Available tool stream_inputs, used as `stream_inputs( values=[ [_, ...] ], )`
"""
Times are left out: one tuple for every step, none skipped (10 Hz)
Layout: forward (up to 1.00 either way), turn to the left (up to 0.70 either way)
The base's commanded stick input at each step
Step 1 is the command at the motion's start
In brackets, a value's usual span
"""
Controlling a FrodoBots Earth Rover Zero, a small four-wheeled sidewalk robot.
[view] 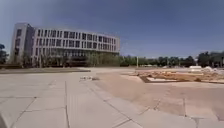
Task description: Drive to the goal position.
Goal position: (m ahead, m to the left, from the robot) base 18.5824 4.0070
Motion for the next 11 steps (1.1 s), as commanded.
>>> stream_inputs(
  values=[
    [0.7, 0.0],
    [0.7, 0.0],
    [0.7, 0.0],
    [0.7, 0.0],
    [0.7, 0.0],
    [0.7, 0.0],
    [0.7, 0.0],
    [0.7, 0.0],
    [0.7, 0.0],
    [0.7, 0.0],
    [0.7, 0.0]
  ],
)
